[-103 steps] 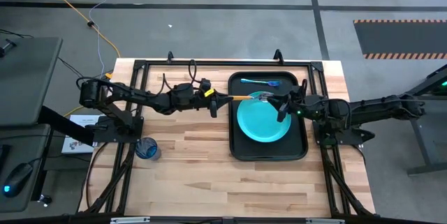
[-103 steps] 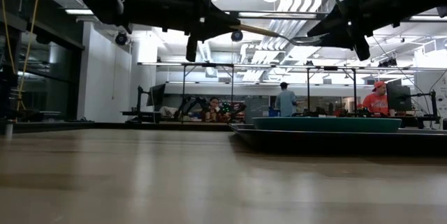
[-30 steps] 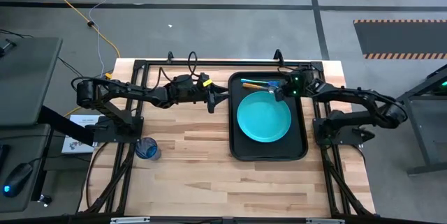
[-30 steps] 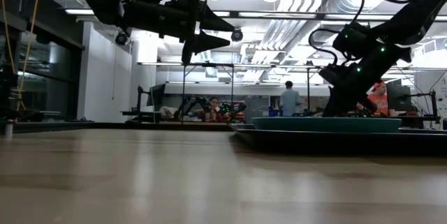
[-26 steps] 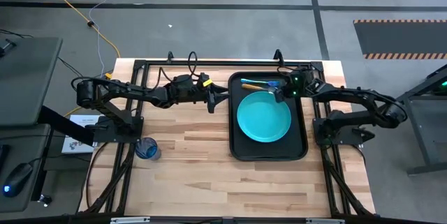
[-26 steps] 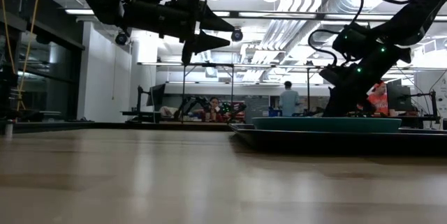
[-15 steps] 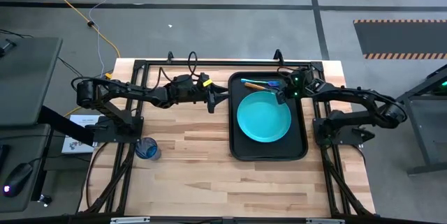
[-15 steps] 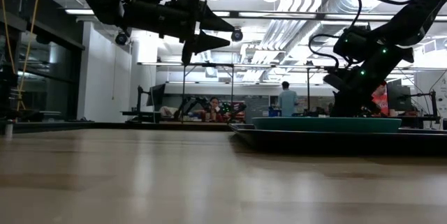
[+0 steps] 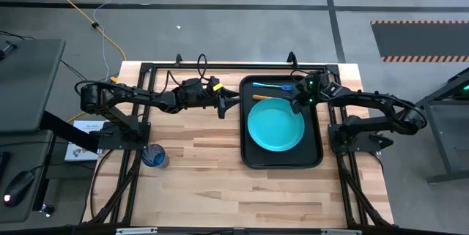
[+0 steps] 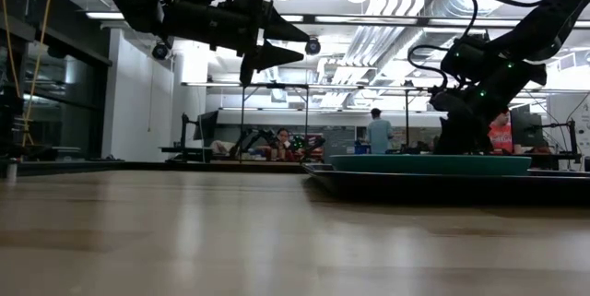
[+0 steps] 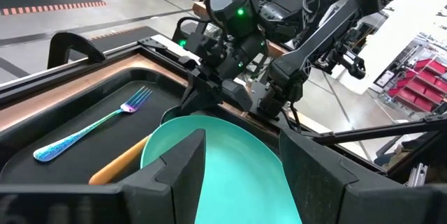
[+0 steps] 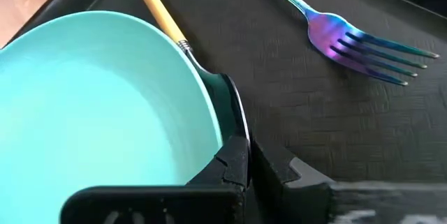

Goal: Pick and place plate/cup/fork/spoon on tray
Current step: Put the yellow spoon on the black serving tray to the left side of the blue plate

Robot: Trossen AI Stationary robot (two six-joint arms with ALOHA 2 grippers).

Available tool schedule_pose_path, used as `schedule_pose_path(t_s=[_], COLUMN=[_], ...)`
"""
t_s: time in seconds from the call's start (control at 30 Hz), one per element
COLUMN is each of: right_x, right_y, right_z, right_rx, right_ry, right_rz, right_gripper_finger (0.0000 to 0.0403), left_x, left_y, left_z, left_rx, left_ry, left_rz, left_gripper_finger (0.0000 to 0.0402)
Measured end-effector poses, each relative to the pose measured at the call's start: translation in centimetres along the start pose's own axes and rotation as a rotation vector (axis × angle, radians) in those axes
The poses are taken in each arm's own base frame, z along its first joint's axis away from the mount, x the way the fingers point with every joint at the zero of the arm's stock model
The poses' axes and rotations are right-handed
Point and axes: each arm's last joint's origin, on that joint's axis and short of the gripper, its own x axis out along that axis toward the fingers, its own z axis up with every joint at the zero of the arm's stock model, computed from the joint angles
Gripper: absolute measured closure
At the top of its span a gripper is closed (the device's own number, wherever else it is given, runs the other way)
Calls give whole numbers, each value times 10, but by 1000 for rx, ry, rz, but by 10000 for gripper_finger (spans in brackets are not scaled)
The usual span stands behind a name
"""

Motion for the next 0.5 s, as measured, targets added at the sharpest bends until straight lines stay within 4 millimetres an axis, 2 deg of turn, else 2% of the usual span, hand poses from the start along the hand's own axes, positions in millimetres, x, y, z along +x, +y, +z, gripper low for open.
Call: schedule_pose_path(t_s=[0.5], right_x=[0], right_y=[-2], right_z=[0], right_rx=[-15], right_ry=[-6], right_rz=[-59], right_gripper_finger=[402], left_x=[0], left_y=[0], left_z=[0], left_rx=[0], left_ry=[2], left_rz=[1], left_gripper_finger=[229])
